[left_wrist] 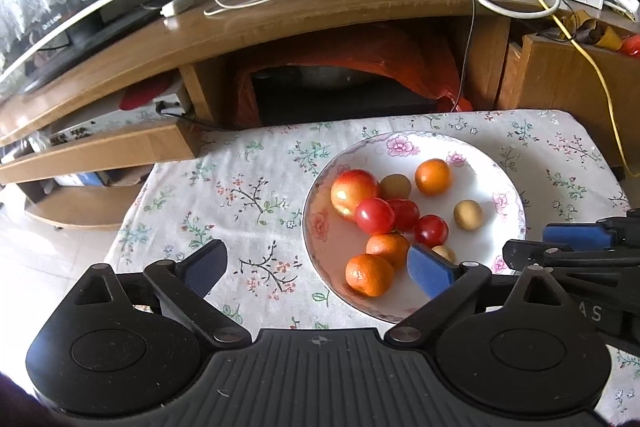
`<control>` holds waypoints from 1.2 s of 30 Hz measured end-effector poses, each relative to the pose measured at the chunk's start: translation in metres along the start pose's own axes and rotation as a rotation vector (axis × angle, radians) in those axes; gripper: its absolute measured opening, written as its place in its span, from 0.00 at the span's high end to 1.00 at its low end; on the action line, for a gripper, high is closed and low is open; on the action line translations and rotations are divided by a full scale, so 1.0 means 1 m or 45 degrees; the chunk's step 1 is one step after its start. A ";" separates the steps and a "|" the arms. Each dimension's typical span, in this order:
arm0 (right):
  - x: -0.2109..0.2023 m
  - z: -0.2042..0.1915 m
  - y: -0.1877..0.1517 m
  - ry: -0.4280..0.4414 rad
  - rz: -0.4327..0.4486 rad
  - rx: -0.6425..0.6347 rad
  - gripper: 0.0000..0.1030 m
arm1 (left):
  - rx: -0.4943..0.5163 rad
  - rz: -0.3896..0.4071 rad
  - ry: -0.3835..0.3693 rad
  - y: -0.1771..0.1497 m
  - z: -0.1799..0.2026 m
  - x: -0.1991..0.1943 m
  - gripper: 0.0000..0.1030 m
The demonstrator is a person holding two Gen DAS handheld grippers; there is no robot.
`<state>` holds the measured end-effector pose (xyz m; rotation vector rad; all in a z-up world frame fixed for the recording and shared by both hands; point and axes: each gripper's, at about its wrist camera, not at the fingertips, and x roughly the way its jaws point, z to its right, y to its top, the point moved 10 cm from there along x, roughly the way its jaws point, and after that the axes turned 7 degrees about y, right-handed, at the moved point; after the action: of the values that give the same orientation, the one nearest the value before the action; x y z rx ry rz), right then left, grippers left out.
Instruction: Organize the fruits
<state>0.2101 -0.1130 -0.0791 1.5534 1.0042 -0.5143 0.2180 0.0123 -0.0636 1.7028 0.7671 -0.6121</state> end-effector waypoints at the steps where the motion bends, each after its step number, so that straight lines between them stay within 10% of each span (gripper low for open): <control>1: 0.000 0.000 -0.001 0.000 0.000 0.002 0.68 | -0.010 -0.001 -0.008 0.000 0.000 0.000 0.04; 36: -0.050 -0.011 -0.046 0.001 0.051 0.052 0.66 | -0.170 0.011 -0.108 -0.045 -0.007 -0.047 0.00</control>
<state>0.1438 -0.1195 -0.0639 1.6070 0.9662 -0.5089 0.1534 0.0180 -0.0558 1.5475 0.7240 -0.6102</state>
